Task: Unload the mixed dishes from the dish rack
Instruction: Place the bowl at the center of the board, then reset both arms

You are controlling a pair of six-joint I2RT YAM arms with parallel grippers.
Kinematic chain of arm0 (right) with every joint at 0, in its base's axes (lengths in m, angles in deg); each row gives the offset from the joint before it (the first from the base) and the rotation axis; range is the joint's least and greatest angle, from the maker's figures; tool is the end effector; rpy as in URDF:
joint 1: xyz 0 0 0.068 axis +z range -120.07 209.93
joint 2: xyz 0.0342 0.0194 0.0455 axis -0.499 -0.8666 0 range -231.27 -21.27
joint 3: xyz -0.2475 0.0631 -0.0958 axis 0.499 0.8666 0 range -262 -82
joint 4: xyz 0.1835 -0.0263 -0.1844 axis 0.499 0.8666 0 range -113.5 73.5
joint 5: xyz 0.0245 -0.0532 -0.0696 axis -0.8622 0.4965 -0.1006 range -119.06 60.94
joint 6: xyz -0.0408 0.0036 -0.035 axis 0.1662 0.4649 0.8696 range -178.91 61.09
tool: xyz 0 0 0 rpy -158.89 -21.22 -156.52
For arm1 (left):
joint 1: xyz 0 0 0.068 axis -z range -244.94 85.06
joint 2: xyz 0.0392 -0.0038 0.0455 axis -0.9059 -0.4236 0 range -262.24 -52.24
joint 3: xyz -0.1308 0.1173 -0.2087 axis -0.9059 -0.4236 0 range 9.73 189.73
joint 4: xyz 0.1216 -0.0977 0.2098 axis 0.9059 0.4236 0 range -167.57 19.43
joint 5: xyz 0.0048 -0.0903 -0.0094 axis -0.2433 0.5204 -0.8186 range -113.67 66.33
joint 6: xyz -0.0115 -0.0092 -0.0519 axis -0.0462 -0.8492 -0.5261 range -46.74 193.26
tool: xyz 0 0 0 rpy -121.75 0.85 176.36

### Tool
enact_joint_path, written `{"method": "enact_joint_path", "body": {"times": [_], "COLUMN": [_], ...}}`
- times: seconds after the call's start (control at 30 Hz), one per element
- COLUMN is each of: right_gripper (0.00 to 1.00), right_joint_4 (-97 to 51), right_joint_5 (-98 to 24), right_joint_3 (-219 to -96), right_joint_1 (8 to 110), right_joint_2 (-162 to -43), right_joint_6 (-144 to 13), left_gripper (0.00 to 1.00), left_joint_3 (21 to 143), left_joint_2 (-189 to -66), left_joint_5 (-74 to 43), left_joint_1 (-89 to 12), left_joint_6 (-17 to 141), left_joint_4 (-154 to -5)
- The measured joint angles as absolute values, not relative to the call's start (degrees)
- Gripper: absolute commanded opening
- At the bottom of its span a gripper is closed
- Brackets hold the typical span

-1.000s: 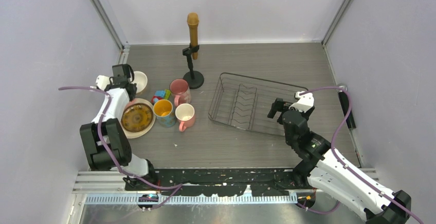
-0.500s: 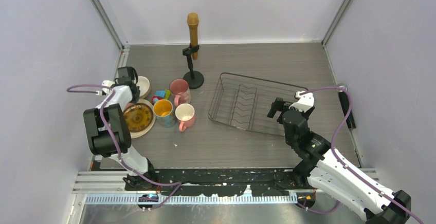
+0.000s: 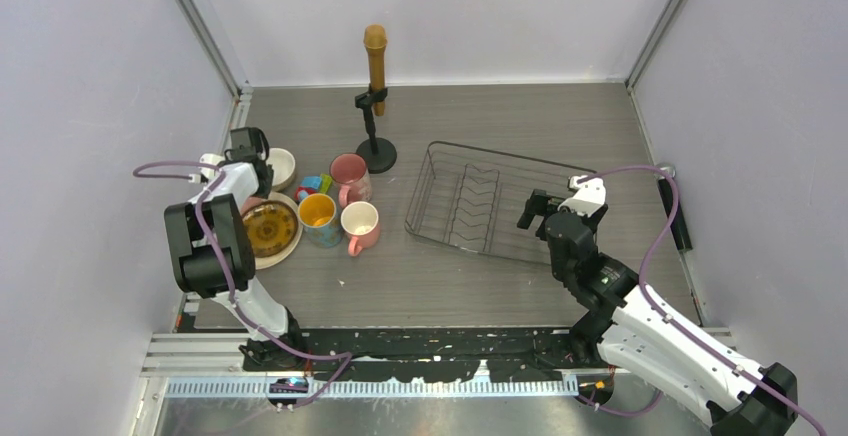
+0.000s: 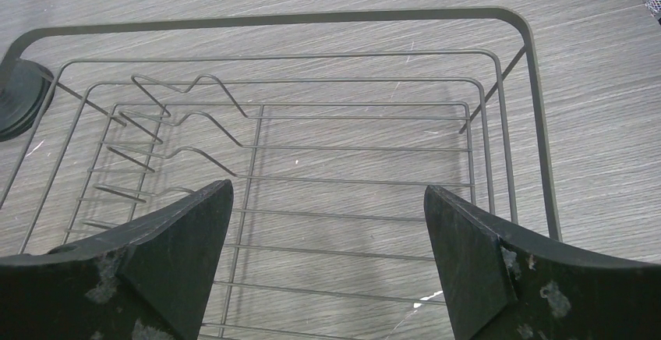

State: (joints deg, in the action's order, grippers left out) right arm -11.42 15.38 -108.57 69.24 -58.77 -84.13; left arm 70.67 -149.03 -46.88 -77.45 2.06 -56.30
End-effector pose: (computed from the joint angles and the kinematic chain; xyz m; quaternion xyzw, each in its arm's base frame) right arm 0.1350 0.0783 0.2478 0.1125 0.7917 0.0060 0.6004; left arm 0.3318 0.0880 0.1911 -0.6693 0.6618 0.0323 0.3362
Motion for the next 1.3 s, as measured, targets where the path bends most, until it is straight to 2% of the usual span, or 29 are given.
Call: {"method": "enact_joint_path", "body": {"times": [0.13,0.33,0.43,0.67,0.83,0.97,1.13,1.3], "right_gripper": [1.00,1.00,1.00,1.00,1.00,1.00,1.00,1.00], "right_joint_4": [-11.4,-11.5,-11.4,-11.1,-7.8,-4.6,-1.3,2.8], "right_joint_5": [15.3,15.0,14.9,14.7,14.4,14.4,14.5,15.6], "right_joint_3": [-108.6,-108.6,-108.6,-108.6,-109.9,-111.9,-113.6,-115.2], "right_joint_1": [69.2,69.2,69.2,69.2,69.2,69.2,69.2,69.2], "right_joint_2": [-58.6,-57.6,-57.5,-56.5,-56.3,-56.3,-55.7,-55.6], "right_joint_6": [-84.1,-84.1,-84.1,-84.7,-85.3,-85.8,-86.4,-87.3], "left_gripper": [0.50,0.84,0.98,1.00,1.00,1.00,1.00,1.00], "left_joint_3": [71.9,72.5,72.5,73.4,76.0,77.1,77.0,72.1], "left_joint_2": [-149.0,-148.7,-147.1,-135.4,-125.9,-118.8,-110.3,-102.8], "left_joint_5": [-46.6,-46.6,-46.6,-46.1,-39.4,-37.2,-36.7,-34.0], "left_joint_1": [-77.5,-77.4,-77.1,-75.9,-74.5,-68.4,-55.9,-55.0], "left_joint_6": [2.2,3.3,3.9,9.3,17.5,24.5,31.8,34.6], "left_joint_4": [-56.8,-56.7,-55.9,-53.2,-51.4,-48.0,-43.2,-40.9]}}
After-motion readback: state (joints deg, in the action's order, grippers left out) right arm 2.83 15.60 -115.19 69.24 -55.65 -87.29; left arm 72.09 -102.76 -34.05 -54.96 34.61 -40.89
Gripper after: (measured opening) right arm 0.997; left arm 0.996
